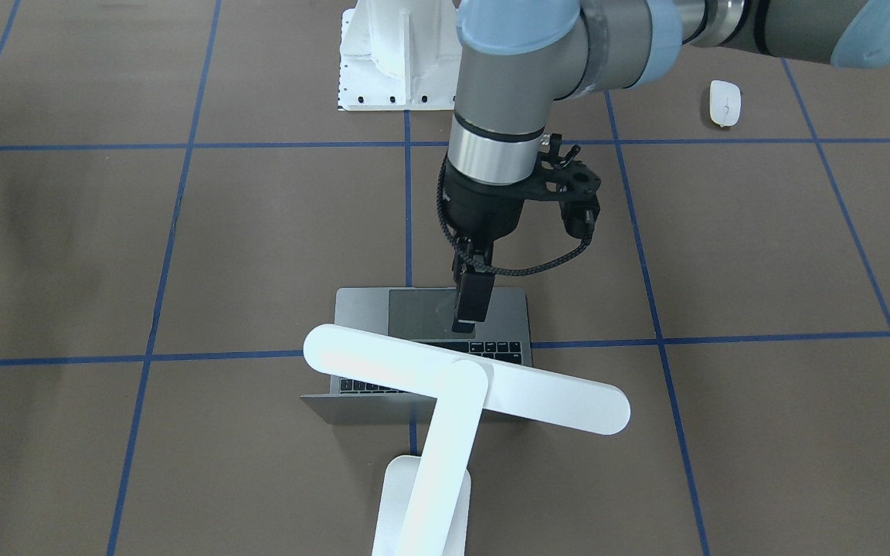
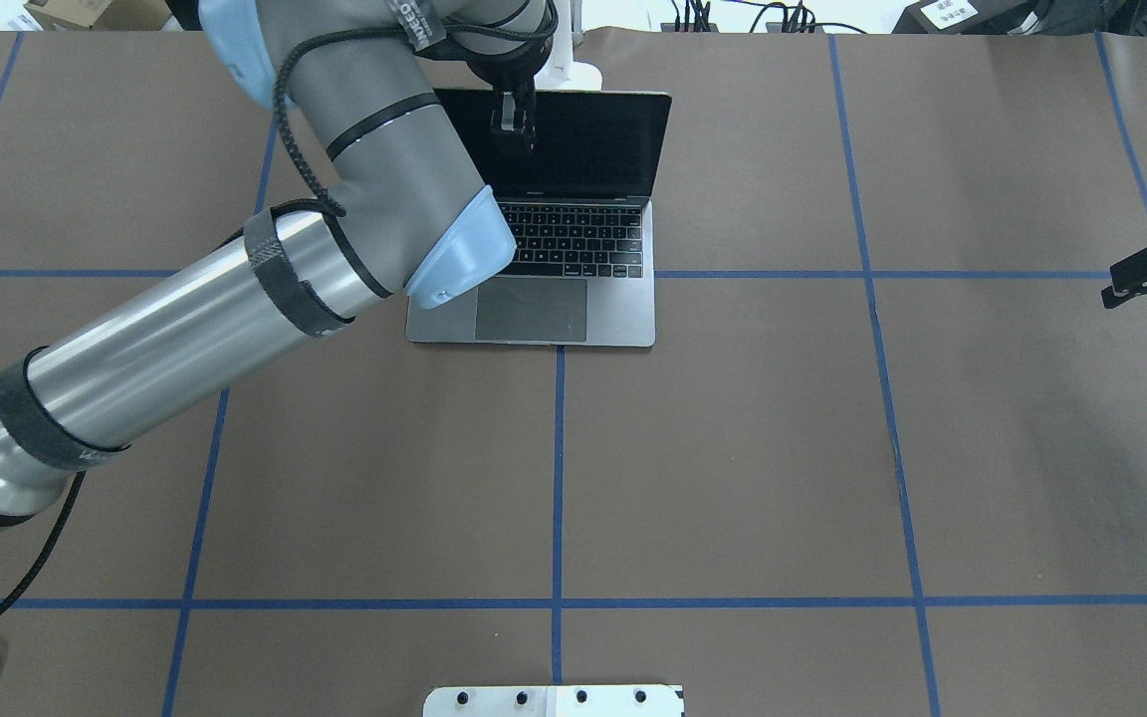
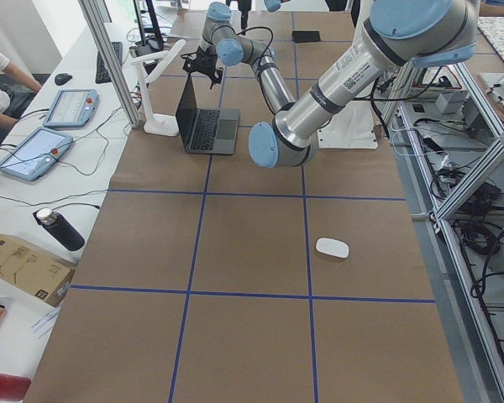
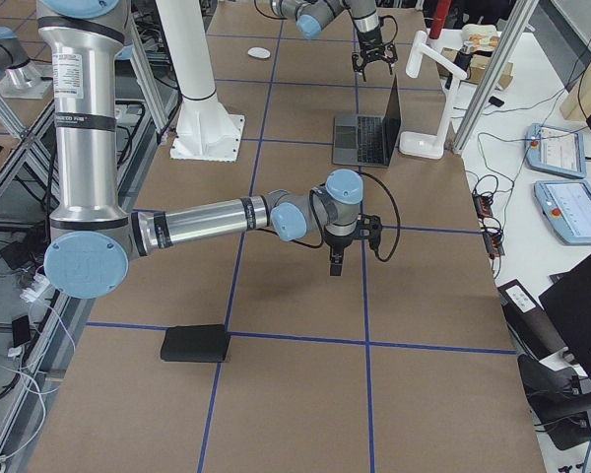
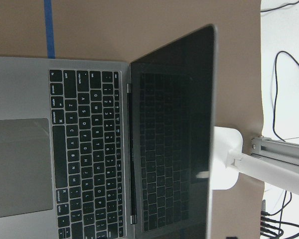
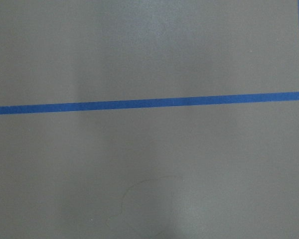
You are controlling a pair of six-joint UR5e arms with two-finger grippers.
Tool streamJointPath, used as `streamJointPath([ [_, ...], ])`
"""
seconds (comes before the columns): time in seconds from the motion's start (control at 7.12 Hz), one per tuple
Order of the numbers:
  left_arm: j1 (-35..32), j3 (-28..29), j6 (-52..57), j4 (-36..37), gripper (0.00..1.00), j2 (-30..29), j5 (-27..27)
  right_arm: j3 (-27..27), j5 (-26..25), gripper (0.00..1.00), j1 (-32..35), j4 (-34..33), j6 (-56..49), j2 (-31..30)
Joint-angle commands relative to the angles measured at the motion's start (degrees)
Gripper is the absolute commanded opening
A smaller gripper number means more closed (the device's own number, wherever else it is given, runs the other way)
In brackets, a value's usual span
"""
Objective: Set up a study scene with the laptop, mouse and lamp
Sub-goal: 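Release the laptop and lift the left gripper away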
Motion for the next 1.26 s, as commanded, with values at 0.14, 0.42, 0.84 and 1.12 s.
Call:
streamJointPath([
  [0.14,-0.46,-17.26,17.36,3.27,0.99,15.2,-2.46,0.58,0.42,0.99,0.0,0.17,-0.43,-0.21],
  [0.42,-1.25,-22.12,33.8,3.18,0.99,21.47,-7.55,-0.2,0.86,0.99,0.09,8.38,-7.41,-6.32],
  [0.84,-2.57,-19.85,38.61,2.39,0.99,21.49,-7.39,-3.02,11.63,0.99,0.7,11.25,-29.38,-14.86],
  [1.12,-3.09,-17.83,38.61,-1.11,0.99,21.05,-7.21,-7.2,17.62,0.99,3.23,10.72,-41.85,-18.14],
])
